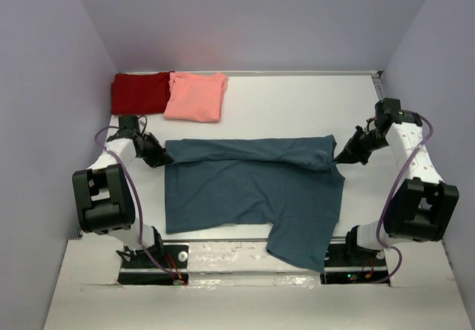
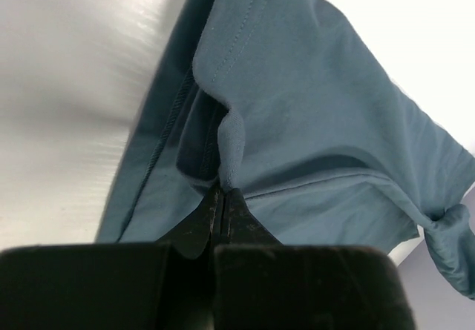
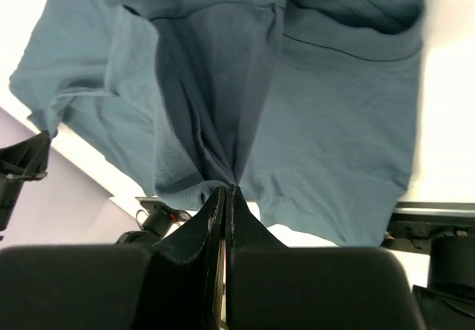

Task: Fold and stack the t-shirts
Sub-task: Fold the flattened tshirt in 1/3 of the way

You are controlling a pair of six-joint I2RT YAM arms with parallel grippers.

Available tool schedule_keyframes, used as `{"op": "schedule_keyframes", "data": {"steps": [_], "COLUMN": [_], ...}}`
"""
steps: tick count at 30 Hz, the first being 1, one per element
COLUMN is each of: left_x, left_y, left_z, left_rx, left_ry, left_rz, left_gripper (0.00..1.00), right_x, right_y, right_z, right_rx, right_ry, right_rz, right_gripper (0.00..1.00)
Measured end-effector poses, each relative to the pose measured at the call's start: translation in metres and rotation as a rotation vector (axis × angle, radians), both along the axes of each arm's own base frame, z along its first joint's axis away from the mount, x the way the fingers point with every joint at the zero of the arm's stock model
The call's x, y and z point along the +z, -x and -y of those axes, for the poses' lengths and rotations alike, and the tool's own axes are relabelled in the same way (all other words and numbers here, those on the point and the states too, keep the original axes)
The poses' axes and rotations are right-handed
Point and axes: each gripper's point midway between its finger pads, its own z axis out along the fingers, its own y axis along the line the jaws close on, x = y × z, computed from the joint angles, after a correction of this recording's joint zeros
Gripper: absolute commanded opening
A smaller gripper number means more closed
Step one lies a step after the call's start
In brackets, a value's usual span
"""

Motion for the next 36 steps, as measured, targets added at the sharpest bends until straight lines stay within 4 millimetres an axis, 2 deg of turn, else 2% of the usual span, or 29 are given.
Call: {"op": "schedule_keyframes", "data": {"steps": [11,18,25,34,35,36], "left_x": [-0.021,-0.027,-0.032,-0.033,-0.034,-0.036], "left_y": [0.015,0.022,0.03,0.027,0.027,0.028], "left_z": [-0.003,-0.01,-0.021,-0.027,-0.028,-0.03], "left_rx": [0.01,0.023,0.051,0.059,0.059,0.061], "left_ry": [-0.014,-0.044,-0.058,-0.061,-0.062,-0.062], "left_rz": [-0.109,-0.154,-0.202,-0.215,-0.218,-0.222], "left_gripper": [0.0,0.0,0.0,0.0,0.0,0.0], "right_x": [-0.037,-0.065,-0.073,-0.082,-0.083,-0.084], "right_y": [0.025,0.051,0.057,0.06,0.06,0.061], "right_z": [0.01,0.01,0.012,0.016,0.017,0.017], "right_rx": [0.039,0.055,0.057,0.057,0.057,0.057], "right_ry": [0.059,0.062,0.073,0.097,0.1,0.101], "right_rz": [-0.168,-0.288,-0.321,-0.356,-0.359,-0.365], "right_gripper": [0.0,0.0,0.0,0.0,0.1,0.14]}}
